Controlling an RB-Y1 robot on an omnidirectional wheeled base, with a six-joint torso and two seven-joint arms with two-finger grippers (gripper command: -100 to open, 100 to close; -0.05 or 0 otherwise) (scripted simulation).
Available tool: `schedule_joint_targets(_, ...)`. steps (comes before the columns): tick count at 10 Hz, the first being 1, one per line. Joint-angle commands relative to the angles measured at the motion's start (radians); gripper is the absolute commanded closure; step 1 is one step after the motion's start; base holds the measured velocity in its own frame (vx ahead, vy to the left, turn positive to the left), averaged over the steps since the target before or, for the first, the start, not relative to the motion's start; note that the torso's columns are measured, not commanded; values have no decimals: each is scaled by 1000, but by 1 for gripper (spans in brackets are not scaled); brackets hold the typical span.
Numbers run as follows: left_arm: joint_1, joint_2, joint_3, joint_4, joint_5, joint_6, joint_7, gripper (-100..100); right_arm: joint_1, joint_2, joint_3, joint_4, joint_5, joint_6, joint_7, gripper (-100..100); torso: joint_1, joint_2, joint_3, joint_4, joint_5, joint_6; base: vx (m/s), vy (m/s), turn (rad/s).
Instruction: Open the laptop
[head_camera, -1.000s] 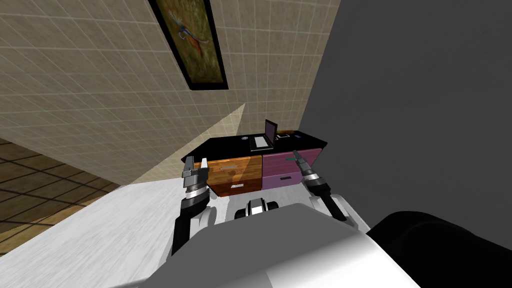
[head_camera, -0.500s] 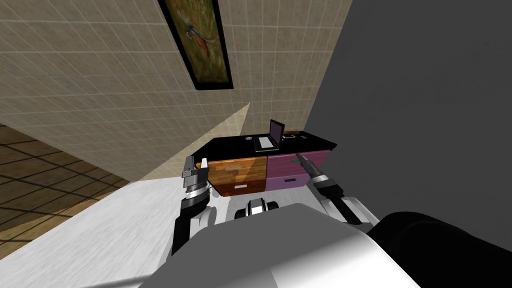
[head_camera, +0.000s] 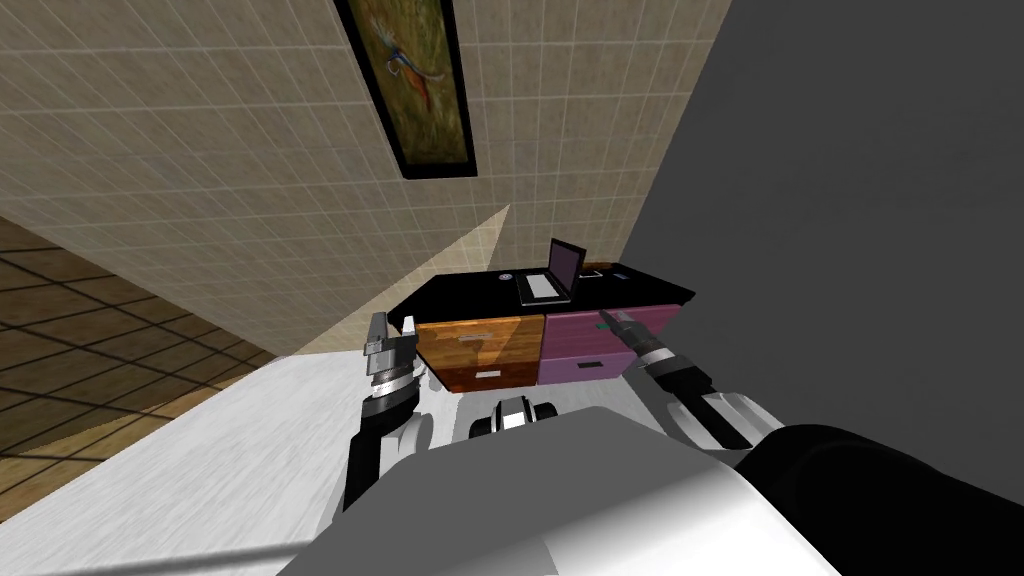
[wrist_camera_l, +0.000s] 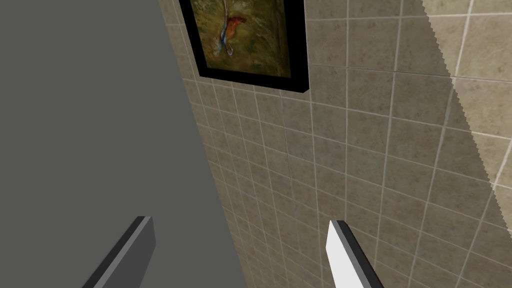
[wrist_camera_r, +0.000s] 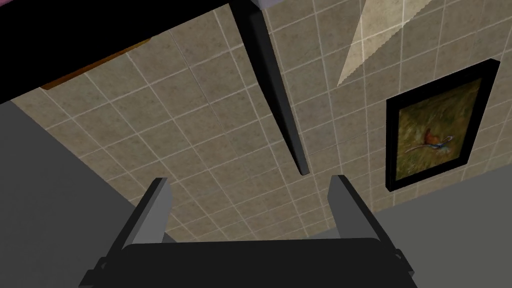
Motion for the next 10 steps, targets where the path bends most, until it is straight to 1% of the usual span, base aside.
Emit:
schedule_joint_targets(1, 0, 0, 0, 0, 0, 0, 0, 0, 35, -43, -51, 12, 46, 21, 40, -100, -1, -1, 0, 0, 0, 0, 57, 64, 66)
schedule_joint_targets(10, 0, 0, 0, 0, 0, 0, 0, 0, 151, -227, -227, 24, 188, 120, 150, -100, -1, -1, 0, 0, 0, 0, 53, 65, 61)
